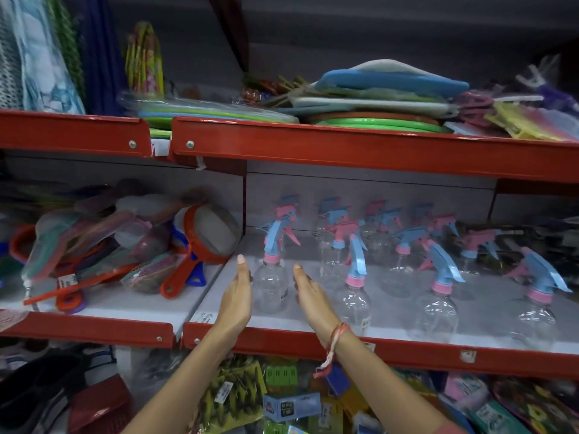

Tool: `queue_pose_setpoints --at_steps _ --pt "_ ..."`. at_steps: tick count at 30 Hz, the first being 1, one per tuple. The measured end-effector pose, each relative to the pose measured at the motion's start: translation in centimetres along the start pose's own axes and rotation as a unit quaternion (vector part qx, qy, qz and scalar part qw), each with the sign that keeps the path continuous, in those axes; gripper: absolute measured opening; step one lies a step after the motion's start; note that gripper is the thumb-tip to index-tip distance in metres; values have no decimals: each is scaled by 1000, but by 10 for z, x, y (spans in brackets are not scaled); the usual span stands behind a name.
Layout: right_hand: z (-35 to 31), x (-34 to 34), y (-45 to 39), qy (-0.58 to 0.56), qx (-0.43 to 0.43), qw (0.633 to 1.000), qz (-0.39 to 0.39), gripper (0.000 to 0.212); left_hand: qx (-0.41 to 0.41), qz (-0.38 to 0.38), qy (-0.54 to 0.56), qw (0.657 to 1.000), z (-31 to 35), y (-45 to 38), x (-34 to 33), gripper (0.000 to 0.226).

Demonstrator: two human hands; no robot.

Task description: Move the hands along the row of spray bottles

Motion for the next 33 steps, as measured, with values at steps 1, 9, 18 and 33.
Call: queue_pose_setpoints --at_steps 1,9,18,33 --pt "1 -1 -2 -6 -7 1000 0 65 2 -1 0 1000 0 -1 1 112" --pt "2 -4 7 -32 5 999 -2 72 20 -10 31 999 3 3 16 124" --pt "5 -4 35 -42 5 999 -13 71 47 -54 27 997 -4 17 23 98" --pt "-10 -24 17 -96 -33 990 -96 80 98 -127 48 986 -7 52 27 94"
Point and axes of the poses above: each hand's wrist, its own y-axis away from the middle knuckle, its own x-axis out of the back of the hand, z = x × y, the point moved 8 cm from there along -y, towards the middle knuckle, and after that the axes turned 3 degrees about y, right-handed, at the moved point
